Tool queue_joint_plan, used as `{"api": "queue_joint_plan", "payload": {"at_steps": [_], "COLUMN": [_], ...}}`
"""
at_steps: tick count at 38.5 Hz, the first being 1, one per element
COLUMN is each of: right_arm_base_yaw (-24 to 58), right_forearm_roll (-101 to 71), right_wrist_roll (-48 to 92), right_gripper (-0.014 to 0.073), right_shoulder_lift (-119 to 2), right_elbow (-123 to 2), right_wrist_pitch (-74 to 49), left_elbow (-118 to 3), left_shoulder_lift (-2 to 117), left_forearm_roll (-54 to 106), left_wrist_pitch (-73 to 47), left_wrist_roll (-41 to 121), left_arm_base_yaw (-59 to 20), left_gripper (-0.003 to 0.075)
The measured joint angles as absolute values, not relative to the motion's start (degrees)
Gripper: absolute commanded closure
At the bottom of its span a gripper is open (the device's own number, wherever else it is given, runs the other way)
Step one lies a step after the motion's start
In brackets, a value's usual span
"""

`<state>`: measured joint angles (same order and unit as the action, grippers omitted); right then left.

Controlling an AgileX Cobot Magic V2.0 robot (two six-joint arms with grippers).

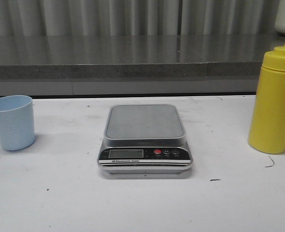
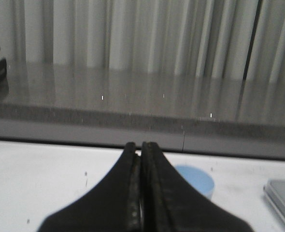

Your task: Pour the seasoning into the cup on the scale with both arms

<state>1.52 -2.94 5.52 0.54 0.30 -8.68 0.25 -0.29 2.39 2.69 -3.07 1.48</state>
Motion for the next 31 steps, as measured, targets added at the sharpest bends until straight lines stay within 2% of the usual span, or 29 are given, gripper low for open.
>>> {"api": "queue_joint_plan", "payload": {"at_steps": [5,11,17,26,28,31], "right_arm_base_yaw": [1.5,1.5,1.5,1.5,1.5,1.5], "right_forearm_roll": [-2.9,-2.9,-2.9,-2.9,-2.9,-2.9], "right_wrist_roll": [5.5,5.1,4.7,4.7,4.7,4.7], "right_gripper": [0.0695,0.0695,0.0695,0.0691,0.0662,0.0565], "right_shoulder_lift": [0.5,-0.3,-7.8,-15.7,-15.9,-16.0], "right_elbow": [-4.2,-12.1,-19.0,-21.1,-21.1,-21.2], "right_wrist_pitch": [-8.6,-14.2,-20.5,-21.7,-21.7,-21.7], "left_elbow": [-1.6,-10.6,-18.5,-21.4,-21.4,-21.4], "left_shoulder_lift": [-0.3,2.4,11.0,17.0,17.1,17.1], "left_forearm_roll": [2.4,2.5,2.5,2.5,2.5,2.5], "left_wrist_pitch": [4.2,-4.9,-16.2,-18.6,-18.6,-18.6], "left_wrist_roll": [-3.1,-3.1,-3.1,-3.1,-3.1,-3.1], "left_arm_base_yaw": [1.5,1.5,1.5,1.5,1.5,1.5], "left_gripper": [0.0740,0.0740,0.0740,0.0739,0.0727,0.0645]}}
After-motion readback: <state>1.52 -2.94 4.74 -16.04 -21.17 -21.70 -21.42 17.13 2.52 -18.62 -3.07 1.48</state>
